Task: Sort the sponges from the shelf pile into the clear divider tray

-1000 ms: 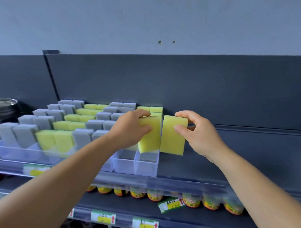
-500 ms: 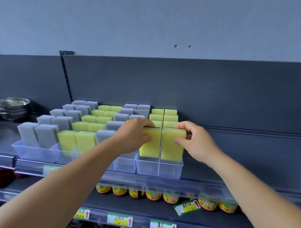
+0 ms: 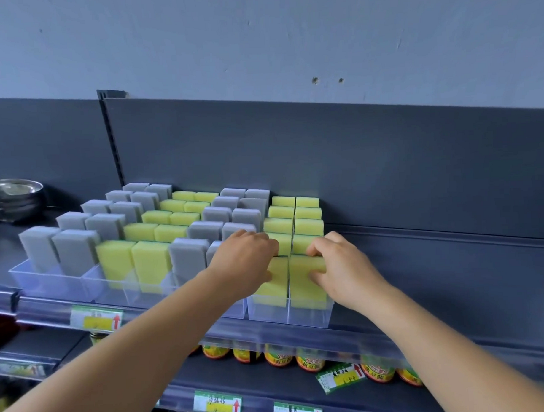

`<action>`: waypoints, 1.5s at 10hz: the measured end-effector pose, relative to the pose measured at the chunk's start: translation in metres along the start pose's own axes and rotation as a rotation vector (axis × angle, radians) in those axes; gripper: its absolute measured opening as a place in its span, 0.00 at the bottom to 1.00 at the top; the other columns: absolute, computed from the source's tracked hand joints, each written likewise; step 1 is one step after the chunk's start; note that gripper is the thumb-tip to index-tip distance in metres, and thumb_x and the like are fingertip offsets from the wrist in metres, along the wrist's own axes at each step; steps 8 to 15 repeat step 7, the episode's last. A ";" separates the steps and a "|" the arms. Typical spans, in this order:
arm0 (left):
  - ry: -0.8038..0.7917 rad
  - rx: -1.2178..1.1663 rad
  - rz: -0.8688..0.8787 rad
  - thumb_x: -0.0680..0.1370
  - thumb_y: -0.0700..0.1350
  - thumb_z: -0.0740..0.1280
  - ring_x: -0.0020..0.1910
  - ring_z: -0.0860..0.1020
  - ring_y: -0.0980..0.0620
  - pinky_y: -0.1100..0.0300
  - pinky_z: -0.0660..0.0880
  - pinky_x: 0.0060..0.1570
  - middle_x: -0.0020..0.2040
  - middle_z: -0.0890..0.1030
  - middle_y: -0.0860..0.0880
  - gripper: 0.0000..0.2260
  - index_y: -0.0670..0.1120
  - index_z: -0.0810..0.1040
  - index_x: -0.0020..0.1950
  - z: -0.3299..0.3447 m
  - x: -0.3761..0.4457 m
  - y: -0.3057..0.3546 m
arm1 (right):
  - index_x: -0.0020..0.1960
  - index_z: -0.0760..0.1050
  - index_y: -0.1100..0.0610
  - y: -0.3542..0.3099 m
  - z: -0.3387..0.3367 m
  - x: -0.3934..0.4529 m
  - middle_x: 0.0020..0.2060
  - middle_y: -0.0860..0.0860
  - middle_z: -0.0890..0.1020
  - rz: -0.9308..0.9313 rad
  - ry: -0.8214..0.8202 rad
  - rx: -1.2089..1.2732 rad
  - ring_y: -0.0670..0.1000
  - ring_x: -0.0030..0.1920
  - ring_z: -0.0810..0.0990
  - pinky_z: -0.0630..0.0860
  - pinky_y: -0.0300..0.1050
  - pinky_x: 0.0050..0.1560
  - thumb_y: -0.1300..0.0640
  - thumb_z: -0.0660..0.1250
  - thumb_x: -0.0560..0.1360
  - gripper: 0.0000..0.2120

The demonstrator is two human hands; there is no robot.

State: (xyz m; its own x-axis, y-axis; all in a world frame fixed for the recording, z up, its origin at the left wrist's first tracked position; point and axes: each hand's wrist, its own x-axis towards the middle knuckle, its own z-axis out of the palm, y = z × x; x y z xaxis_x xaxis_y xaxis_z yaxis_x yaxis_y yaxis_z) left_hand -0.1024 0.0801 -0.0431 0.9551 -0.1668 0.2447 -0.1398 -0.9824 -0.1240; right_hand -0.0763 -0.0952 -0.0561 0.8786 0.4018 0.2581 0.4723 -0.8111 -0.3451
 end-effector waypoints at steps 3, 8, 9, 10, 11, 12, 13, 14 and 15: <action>0.043 0.046 0.040 0.77 0.50 0.66 0.60 0.72 0.47 0.59 0.65 0.58 0.60 0.76 0.49 0.16 0.47 0.74 0.64 0.009 0.000 -0.002 | 0.64 0.69 0.54 -0.008 0.001 -0.005 0.63 0.49 0.70 0.065 -0.001 -0.067 0.51 0.49 0.72 0.67 0.41 0.47 0.56 0.66 0.76 0.18; 0.093 -0.010 0.052 0.76 0.55 0.66 0.67 0.69 0.48 0.57 0.60 0.68 0.67 0.73 0.50 0.24 0.46 0.68 0.69 0.001 -0.012 0.004 | 0.75 0.56 0.54 -0.012 -0.001 -0.024 0.74 0.49 0.59 0.067 -0.012 -0.061 0.52 0.73 0.59 0.65 0.49 0.67 0.48 0.61 0.79 0.29; 0.093 -0.010 0.052 0.76 0.55 0.66 0.67 0.69 0.48 0.57 0.60 0.68 0.67 0.73 0.50 0.24 0.46 0.68 0.69 0.001 -0.012 0.004 | 0.75 0.56 0.54 -0.012 -0.001 -0.024 0.74 0.49 0.59 0.067 -0.012 -0.061 0.52 0.73 0.59 0.65 0.49 0.67 0.48 0.61 0.79 0.29; 0.093 -0.010 0.052 0.76 0.55 0.66 0.67 0.69 0.48 0.57 0.60 0.68 0.67 0.73 0.50 0.24 0.46 0.68 0.69 0.001 -0.012 0.004 | 0.75 0.56 0.54 -0.012 -0.001 -0.024 0.74 0.49 0.59 0.067 -0.012 -0.061 0.52 0.73 0.59 0.65 0.49 0.67 0.48 0.61 0.79 0.29; 0.093 -0.010 0.052 0.76 0.55 0.66 0.67 0.69 0.48 0.57 0.60 0.68 0.67 0.73 0.50 0.24 0.46 0.68 0.69 0.001 -0.012 0.004 | 0.75 0.56 0.54 -0.012 -0.001 -0.024 0.74 0.49 0.59 0.067 -0.012 -0.061 0.52 0.73 0.59 0.65 0.49 0.67 0.48 0.61 0.79 0.29; 0.093 -0.010 0.052 0.76 0.55 0.66 0.67 0.69 0.48 0.57 0.60 0.68 0.67 0.73 0.50 0.24 0.46 0.68 0.69 0.001 -0.012 0.004 | 0.75 0.56 0.54 -0.012 -0.001 -0.024 0.74 0.49 0.59 0.067 -0.012 -0.061 0.52 0.73 0.59 0.65 0.49 0.67 0.48 0.61 0.79 0.29; 0.093 -0.010 0.052 0.76 0.55 0.66 0.67 0.69 0.48 0.57 0.60 0.68 0.67 0.73 0.50 0.24 0.46 0.68 0.69 0.001 -0.012 0.004 | 0.75 0.56 0.54 -0.012 -0.001 -0.024 0.74 0.49 0.59 0.067 -0.012 -0.061 0.52 0.73 0.59 0.65 0.49 0.67 0.48 0.61 0.79 0.29; 0.093 -0.010 0.052 0.76 0.55 0.66 0.67 0.69 0.48 0.57 0.60 0.68 0.67 0.73 0.50 0.24 0.46 0.68 0.69 0.001 -0.012 0.004 | 0.75 0.56 0.54 -0.012 -0.001 -0.024 0.74 0.49 0.59 0.067 -0.012 -0.061 0.52 0.73 0.59 0.65 0.49 0.67 0.48 0.61 0.79 0.29; 0.093 -0.010 0.052 0.76 0.55 0.66 0.67 0.69 0.48 0.57 0.60 0.68 0.67 0.73 0.50 0.24 0.46 0.68 0.69 0.001 -0.012 0.004 | 0.75 0.56 0.54 -0.012 -0.001 -0.024 0.74 0.49 0.59 0.067 -0.012 -0.061 0.52 0.73 0.59 0.65 0.49 0.67 0.48 0.61 0.79 0.29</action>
